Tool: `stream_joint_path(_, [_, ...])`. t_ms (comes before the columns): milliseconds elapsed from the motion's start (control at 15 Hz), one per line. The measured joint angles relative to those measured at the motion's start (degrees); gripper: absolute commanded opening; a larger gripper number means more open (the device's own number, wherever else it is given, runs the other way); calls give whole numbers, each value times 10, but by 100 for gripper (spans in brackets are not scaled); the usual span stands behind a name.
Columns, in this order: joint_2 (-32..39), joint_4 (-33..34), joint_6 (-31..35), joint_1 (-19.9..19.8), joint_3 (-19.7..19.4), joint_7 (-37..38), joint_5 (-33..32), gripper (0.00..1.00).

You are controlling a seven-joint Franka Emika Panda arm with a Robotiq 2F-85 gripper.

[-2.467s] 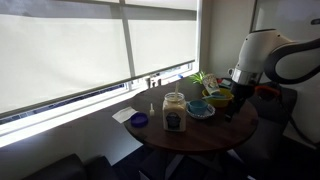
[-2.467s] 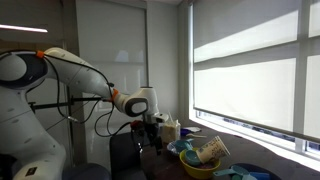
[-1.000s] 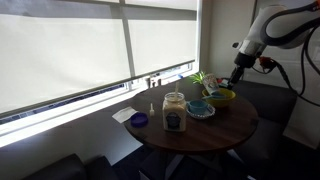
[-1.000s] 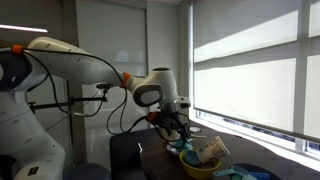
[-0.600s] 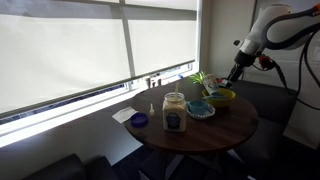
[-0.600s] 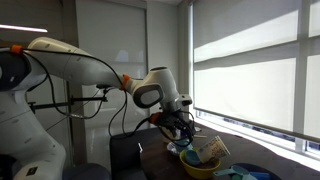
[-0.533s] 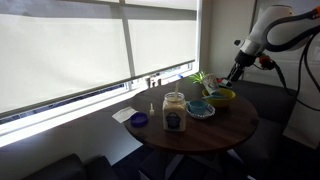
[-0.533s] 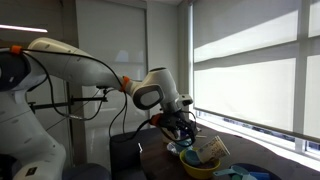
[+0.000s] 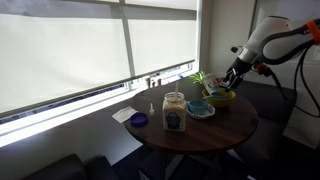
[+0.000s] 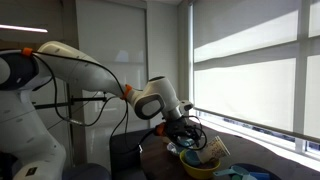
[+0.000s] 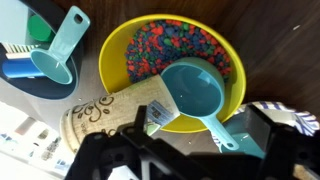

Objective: Put the blue measuring spoon on the table

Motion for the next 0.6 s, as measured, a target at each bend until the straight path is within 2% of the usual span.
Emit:
stream_joint_path(200, [12, 0, -1, 0, 4, -8, -7, 61])
stream_joint_path(333, [22, 0, -4, 0, 6, -10, -8, 63])
stream_joint_path(467, [33, 0, -8, 0, 9, -13, -8, 59])
stream_joint_path(533, [39, 0, -9, 0, 11, -14, -8, 45])
stream_joint_path(600, [43, 1, -9, 0, 13, -14, -8, 40])
